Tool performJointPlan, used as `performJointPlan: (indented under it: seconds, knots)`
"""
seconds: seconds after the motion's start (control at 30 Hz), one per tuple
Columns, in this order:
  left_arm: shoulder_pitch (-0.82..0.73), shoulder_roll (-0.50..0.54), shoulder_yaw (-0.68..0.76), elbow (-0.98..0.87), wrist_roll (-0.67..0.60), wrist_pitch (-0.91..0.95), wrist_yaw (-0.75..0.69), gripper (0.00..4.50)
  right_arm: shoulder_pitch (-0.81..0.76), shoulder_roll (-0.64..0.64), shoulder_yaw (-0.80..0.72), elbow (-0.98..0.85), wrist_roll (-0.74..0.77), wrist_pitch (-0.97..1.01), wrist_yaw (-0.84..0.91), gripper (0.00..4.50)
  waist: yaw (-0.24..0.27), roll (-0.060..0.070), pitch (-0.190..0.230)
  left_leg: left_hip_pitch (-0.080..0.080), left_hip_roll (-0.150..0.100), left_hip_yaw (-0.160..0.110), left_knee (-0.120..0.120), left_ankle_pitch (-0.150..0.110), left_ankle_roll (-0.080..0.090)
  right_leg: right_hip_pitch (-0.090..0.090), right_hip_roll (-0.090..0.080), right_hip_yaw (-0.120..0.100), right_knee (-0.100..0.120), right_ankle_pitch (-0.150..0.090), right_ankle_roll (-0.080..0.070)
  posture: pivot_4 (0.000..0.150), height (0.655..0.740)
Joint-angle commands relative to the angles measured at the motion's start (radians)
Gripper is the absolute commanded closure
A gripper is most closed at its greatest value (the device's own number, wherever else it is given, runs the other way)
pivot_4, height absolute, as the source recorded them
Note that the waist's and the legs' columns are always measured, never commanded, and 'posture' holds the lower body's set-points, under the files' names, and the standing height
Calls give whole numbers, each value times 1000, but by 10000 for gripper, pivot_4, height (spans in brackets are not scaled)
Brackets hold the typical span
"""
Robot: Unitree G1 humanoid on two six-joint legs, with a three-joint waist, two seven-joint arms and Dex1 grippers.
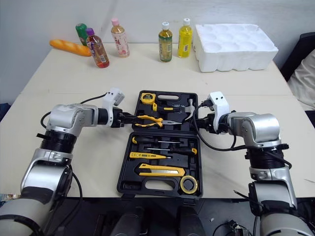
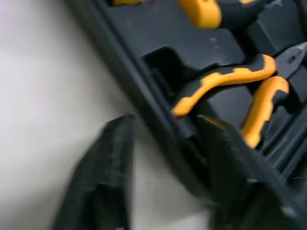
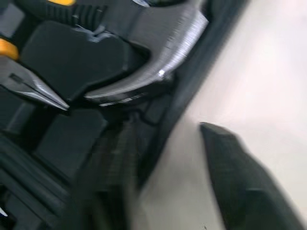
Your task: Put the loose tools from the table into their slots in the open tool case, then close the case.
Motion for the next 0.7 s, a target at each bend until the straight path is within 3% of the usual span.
performJointPlan:
  seconds: [0.03, 0.2, 0.43, 0.7]
  knots:
    - [74, -14, -32, -39, 2, 59, 14, 41448, 28, -4, 9, -7, -18, 12, -18, 44657, 0, 0, -5, 1, 0, 0, 0, 0, 0, 1, 0, 0, 0, 0, 0, 1500, 7400]
    - [131, -35, -19, -116, -8, 90, 42, 42496, 53, 9, 5, -39, -4, 30, -34, 45000, 2, -3, -16, 4, -1, -2, -1, -1, 2, 4, -1, 1, 0, 0, 0, 1500, 7400]
    - [99, -60, 44, -119, -15, 20, 55, 42997, 42, 5, -1, -43, -14, 4, -44, 45000, 3, -3, -17, 4, -2, -4, -1, -1, 2, 5, -2, 0, -1, 0, 0, 1500, 7400]
    - [88, -66, 102, -177, 1, -232, 71, 43225, 36, -10, 13, -123, -63, -194, -30, 45000, 0, -3, -14, -1, -3, -3, -1, 0, 2, 1, -3, 0, -3, 1, 2, 1500, 7400]
